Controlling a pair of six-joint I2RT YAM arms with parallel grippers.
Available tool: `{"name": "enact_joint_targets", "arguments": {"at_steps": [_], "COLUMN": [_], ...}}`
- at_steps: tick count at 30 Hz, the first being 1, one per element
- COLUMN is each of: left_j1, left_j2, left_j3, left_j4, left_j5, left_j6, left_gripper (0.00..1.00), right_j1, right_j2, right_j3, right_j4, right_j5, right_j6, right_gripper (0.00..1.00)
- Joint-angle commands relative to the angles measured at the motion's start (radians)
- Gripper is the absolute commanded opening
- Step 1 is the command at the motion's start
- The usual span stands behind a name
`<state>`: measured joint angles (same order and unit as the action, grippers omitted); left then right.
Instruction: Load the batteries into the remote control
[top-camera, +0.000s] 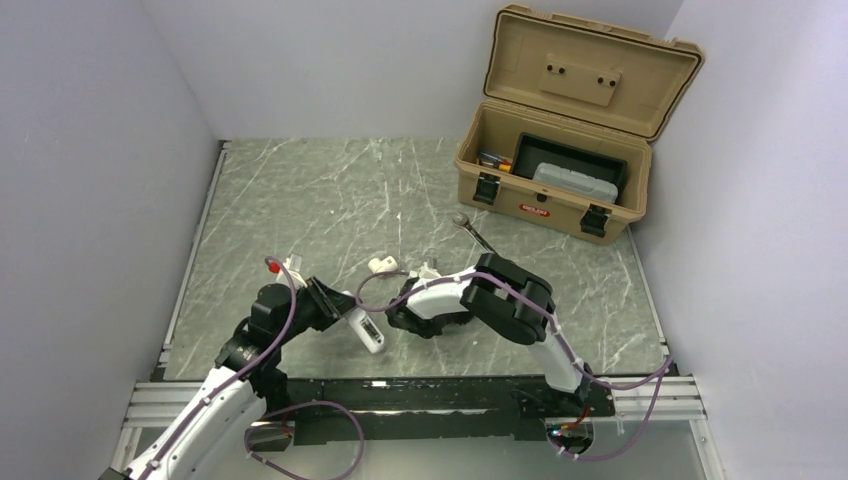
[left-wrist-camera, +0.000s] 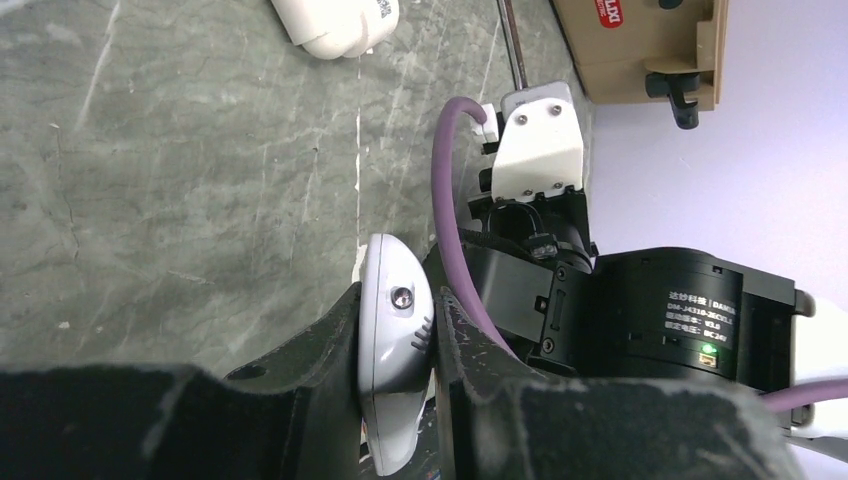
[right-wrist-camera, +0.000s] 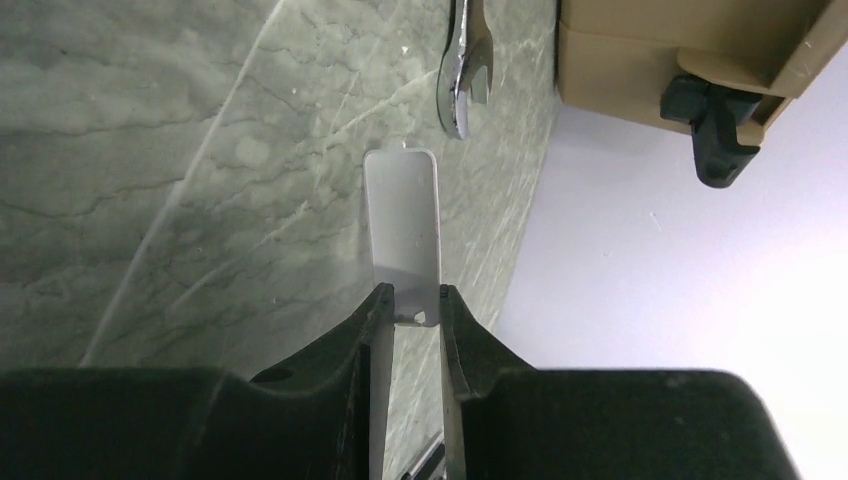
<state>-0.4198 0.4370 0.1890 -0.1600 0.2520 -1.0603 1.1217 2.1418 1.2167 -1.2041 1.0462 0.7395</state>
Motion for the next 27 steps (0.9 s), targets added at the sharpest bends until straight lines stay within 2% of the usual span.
{"name": "enact_joint_targets", "arguments": {"at_steps": [1,13,22,27], "left_j1": [0.006,0.009,0.016,0.021], "left_j2": [-0.017,0.014,0.017,0.018], "left_j3": [0.011,0.018,0.021,0.022], "left_j4": [-0.005,0.013,0.009,0.006], "left_j5": [-0.014,-0.014,-0.016,-0.013], "left_j6": [-0.001,0.014,0.021,0.023], "left_gripper": [0.0,0.0,0.0,0.0], "right_j1": [-0.002,0.015,0.034,0.038], "right_j2": [-0.009,0.009,0.015,0.011], "right_j3": [0.042,0.028,0.035,0.039], "right_j4": [0.058,0.143,0.216,0.258], "right_j5": [-0.039,-0.156,-0.224,-0.26], "right_j6": [-0.092,-0.131,-0.139,-0.151], "right_gripper": [0.07,0.15,0.17,0.24]}}
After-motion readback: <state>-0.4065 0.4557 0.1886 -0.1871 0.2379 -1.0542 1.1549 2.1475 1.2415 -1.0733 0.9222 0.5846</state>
